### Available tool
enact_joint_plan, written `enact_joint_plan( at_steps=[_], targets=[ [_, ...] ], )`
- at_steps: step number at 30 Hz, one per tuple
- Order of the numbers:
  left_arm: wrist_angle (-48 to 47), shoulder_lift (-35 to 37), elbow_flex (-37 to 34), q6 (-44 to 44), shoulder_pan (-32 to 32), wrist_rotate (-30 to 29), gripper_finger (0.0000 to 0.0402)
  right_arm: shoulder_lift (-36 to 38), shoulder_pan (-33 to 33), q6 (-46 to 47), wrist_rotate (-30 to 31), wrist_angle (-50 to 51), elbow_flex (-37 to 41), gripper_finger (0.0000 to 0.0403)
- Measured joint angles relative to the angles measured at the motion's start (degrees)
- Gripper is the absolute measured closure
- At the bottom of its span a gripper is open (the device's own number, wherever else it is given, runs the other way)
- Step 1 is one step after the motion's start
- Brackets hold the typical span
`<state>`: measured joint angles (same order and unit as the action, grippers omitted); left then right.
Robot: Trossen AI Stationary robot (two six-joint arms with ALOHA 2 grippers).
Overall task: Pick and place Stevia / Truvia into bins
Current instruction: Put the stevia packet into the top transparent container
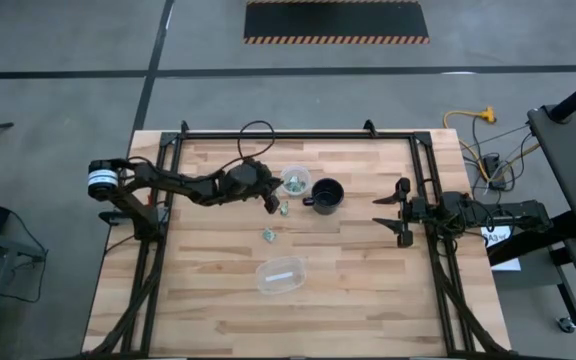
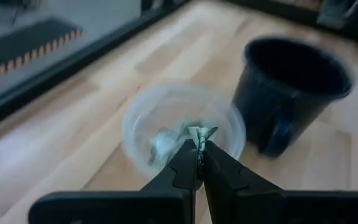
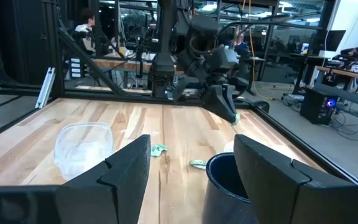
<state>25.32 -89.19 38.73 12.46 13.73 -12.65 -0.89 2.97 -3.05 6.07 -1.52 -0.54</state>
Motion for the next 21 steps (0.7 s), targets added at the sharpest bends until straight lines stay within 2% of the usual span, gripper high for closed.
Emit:
enact_joint_plan(
  at_steps=[5, 12, 21],
  targets=[
    [15.4, -2.6, -3.2, -2.3, -0.5, 0.0, 0.0402, 0.0, 0.0, 0.0, 0.0, 0.0, 0.0, 0.0181],
    [30.0, -9.9, -3.9, -2.4, -0.6, -0.3, 0.0401, 0.0, 0.0, 0.0, 0.0, 0.0, 0.0, 0.0181],
    [40.7, -17.4, -3.7, -2.4, -0.7, -4.3, 0.0401, 0.0, 0.0, 0.0, 0.0, 0.0, 0.0, 0.0181]
  ],
)
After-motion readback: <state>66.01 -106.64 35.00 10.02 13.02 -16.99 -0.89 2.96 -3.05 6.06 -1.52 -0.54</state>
